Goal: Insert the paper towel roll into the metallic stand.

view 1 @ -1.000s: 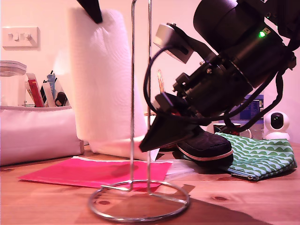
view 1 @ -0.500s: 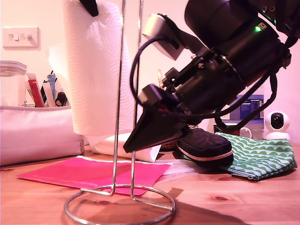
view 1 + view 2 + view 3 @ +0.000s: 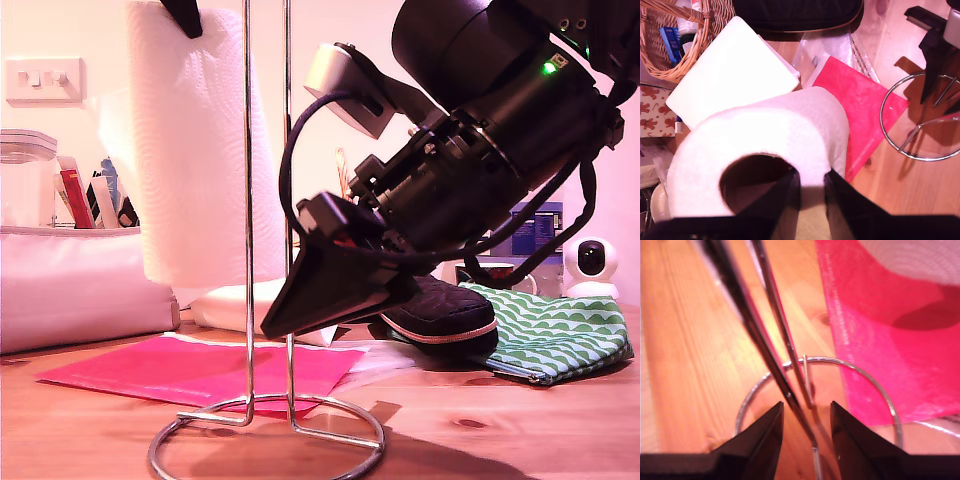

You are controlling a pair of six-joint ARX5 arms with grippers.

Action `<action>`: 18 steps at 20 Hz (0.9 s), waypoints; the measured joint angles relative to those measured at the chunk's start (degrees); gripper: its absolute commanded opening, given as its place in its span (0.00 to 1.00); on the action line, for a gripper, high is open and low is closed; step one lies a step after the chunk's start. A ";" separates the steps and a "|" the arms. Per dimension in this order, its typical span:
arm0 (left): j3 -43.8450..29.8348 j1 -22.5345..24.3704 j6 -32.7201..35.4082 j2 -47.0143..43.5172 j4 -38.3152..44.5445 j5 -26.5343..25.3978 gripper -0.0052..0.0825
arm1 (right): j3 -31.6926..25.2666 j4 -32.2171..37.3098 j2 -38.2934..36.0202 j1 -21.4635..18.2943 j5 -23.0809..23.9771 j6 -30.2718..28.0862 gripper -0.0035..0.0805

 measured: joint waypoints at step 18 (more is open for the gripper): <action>0.33 0.15 -1.86 -4.98 -1.92 -0.02 0.03 | -0.02 -13.35 -12.04 0.33 -1.53 -1.01 0.35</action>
